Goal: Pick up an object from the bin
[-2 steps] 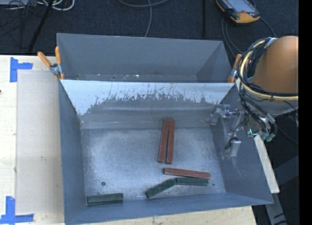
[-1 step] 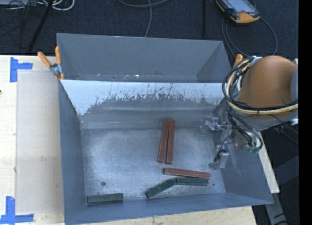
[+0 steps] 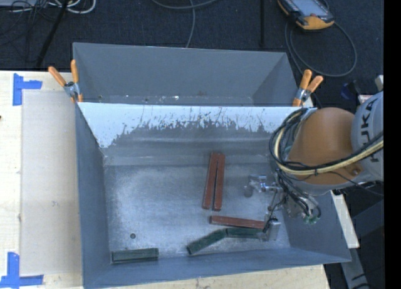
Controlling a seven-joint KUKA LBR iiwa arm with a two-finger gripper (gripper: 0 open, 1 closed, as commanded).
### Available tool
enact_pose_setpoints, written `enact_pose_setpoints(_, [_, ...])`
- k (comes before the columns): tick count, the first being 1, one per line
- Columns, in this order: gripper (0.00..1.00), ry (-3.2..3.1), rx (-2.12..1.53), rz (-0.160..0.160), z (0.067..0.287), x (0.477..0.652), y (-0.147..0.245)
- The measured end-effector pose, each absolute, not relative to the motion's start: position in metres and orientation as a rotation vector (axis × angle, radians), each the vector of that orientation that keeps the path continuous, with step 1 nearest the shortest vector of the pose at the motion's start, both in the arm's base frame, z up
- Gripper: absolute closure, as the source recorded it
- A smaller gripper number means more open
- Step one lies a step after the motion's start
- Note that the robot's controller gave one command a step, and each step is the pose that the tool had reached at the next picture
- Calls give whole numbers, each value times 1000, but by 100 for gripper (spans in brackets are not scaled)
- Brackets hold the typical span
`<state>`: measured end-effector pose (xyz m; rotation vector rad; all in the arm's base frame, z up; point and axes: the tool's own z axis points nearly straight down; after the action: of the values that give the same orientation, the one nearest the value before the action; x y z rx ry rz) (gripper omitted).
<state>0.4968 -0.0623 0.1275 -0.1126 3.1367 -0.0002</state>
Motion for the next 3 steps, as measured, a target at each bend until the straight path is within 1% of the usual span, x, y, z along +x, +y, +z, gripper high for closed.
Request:
enact_pose_setpoints(1, [100,3144,57,1,86,492,-52])
enact_pose_setpoints(2, [0,3144,54,0,86,492,-52])
enact_pose_setpoints(3, [0,3144,53,0,86,492,-52])
